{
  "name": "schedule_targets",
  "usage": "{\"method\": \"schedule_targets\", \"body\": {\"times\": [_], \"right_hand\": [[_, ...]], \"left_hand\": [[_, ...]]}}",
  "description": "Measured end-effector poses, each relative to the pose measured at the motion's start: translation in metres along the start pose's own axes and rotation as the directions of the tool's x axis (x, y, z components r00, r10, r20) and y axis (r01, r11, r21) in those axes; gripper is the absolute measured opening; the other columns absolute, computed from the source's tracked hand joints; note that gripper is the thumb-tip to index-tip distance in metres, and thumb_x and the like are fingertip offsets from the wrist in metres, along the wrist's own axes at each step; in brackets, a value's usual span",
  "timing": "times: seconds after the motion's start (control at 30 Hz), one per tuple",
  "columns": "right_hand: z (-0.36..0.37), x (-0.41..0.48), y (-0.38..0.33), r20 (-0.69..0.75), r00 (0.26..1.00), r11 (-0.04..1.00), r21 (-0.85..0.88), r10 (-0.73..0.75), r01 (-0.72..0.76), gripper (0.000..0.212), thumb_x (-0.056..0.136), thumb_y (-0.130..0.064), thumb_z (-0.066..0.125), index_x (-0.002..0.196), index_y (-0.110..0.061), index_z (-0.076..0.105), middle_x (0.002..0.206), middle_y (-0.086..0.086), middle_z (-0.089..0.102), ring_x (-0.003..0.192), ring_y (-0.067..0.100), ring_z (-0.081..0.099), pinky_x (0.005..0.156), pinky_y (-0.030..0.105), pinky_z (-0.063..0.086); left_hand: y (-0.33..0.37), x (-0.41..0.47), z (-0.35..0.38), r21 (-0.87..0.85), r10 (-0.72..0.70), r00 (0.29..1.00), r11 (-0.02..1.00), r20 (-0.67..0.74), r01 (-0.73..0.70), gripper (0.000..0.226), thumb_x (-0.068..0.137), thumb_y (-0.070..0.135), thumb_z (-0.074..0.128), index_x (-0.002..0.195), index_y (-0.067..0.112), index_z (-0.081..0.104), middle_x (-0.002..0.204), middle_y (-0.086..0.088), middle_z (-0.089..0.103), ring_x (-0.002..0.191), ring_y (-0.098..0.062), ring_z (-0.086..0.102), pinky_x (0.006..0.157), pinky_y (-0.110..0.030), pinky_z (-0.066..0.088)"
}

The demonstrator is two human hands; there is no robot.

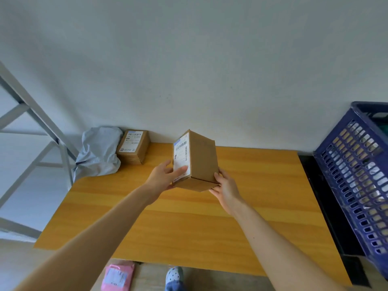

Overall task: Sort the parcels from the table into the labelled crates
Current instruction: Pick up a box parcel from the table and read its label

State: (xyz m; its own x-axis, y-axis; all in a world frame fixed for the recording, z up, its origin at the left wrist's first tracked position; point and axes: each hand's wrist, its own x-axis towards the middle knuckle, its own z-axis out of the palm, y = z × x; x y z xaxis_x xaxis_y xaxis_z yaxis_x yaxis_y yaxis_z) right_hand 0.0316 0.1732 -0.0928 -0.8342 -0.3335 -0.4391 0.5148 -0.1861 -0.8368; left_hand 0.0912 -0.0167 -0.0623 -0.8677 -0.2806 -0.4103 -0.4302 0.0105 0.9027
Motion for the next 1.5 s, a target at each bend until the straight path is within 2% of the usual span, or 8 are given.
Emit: {"method": "schedule_targets", "body": {"times": [0.17,0.27,0.5,0.63,0.83,1.03,1.37,1.5], "right_hand": [[-0.002,-0.018,0.0,-0.004,0.999,0.998,-0.054,-0.035,0.035,0.038,0.104,-0.01,0.037,0.138,-0.026,0.045,0.128,-0.005,0.053,0.122,0.018,0.051,0.101,0.038,0.044],[-0.003,-0.028,-0.004,0.009,1.0,0.997,-0.08,-0.021,0.022,0.043,0.101,-0.028,0.047,0.143,-0.027,0.04,0.135,-0.01,0.045,0.123,0.012,0.044,0.105,0.043,0.043],[0.004,-0.05,-0.018,0.084,0.993,0.97,-0.223,-0.08,0.097,0.088,0.066,-0.073,0.066,0.137,-0.024,0.046,0.129,-0.01,0.059,0.12,0.011,0.052,0.104,0.033,0.034],[0.015,-0.064,-0.027,0.156,0.98,0.967,-0.203,-0.124,0.154,0.11,0.05,-0.071,0.075,0.141,-0.018,0.041,0.128,-0.006,0.061,0.122,0.014,0.053,0.112,0.038,0.031],[0.027,-0.09,-0.02,0.219,0.952,0.947,-0.19,-0.215,0.258,0.091,0.068,-0.06,0.069,0.145,-0.024,0.038,0.133,-0.009,0.059,0.126,0.013,0.051,0.115,0.041,0.03],[0.047,-0.108,-0.016,0.14,0.945,0.922,-0.217,-0.294,0.319,0.029,0.098,-0.03,0.051,0.126,-0.035,0.056,0.127,-0.012,0.063,0.119,0.006,0.057,0.11,0.038,0.039],[0.073,-0.142,-0.01,0.026,0.915,0.89,-0.22,-0.403,0.399,0.034,0.093,-0.01,0.058,0.112,-0.039,0.059,0.119,-0.014,0.067,0.109,0.008,0.064,0.093,0.031,0.052],[0.069,-0.149,-0.007,-0.045,0.905,0.893,-0.19,-0.423,0.408,0.044,0.09,-0.007,0.062,0.126,-0.032,0.054,0.129,-0.007,0.062,0.116,0.013,0.06,0.099,0.036,0.049]], "left_hand": [[0.001,-0.021,0.005,-0.055,-0.018,1.0,0.998,0.0,0.018,0.09,0.065,0.038,0.08,0.142,0.022,0.036,0.116,-0.003,0.064,0.1,-0.021,0.067,0.075,-0.037,0.06],[0.007,-0.029,0.008,-0.076,-0.002,1.0,0.997,0.008,0.003,0.087,0.059,0.034,0.083,0.133,0.028,0.038,0.111,-0.006,0.066,0.093,-0.022,0.07,0.073,-0.04,0.06],[0.02,-0.044,0.01,-0.033,0.086,0.993,0.996,0.081,-0.084,0.086,0.055,0.036,0.086,0.128,0.036,0.039,0.107,-0.004,0.07,0.088,-0.021,0.072,0.072,-0.038,0.06],[0.032,-0.05,0.003,-0.03,0.135,0.985,0.991,0.103,-0.133,0.089,0.052,0.038,0.087,0.128,0.038,0.04,0.106,-0.004,0.07,0.088,-0.021,0.072,0.075,-0.038,0.059],[0.031,-0.067,-0.008,-0.015,0.201,0.97,0.98,0.137,-0.201,0.084,0.052,0.04,0.086,0.122,0.045,0.041,0.104,0.0,0.071,0.088,-0.018,0.072,0.077,-0.036,0.059],[0.032,-0.078,-0.029,-0.004,0.277,0.947,0.96,0.162,-0.281,0.072,0.072,0.024,0.082,0.129,0.044,0.043,0.106,0.004,0.069,0.093,-0.016,0.069,0.074,-0.029,0.058],[0.032,-0.086,-0.05,-0.03,0.329,0.906,0.942,0.266,-0.334,0.067,0.076,0.02,0.079,0.128,0.042,0.044,0.118,0.007,0.065,0.103,-0.016,0.065,0.071,-0.024,0.058],[0.032,-0.083,-0.048,-0.021,0.327,0.89,0.941,0.318,-0.339,0.069,0.074,0.021,0.08,0.13,0.041,0.046,0.114,0.008,0.065,0.103,-0.016,0.065,0.07,-0.025,0.059]]}}
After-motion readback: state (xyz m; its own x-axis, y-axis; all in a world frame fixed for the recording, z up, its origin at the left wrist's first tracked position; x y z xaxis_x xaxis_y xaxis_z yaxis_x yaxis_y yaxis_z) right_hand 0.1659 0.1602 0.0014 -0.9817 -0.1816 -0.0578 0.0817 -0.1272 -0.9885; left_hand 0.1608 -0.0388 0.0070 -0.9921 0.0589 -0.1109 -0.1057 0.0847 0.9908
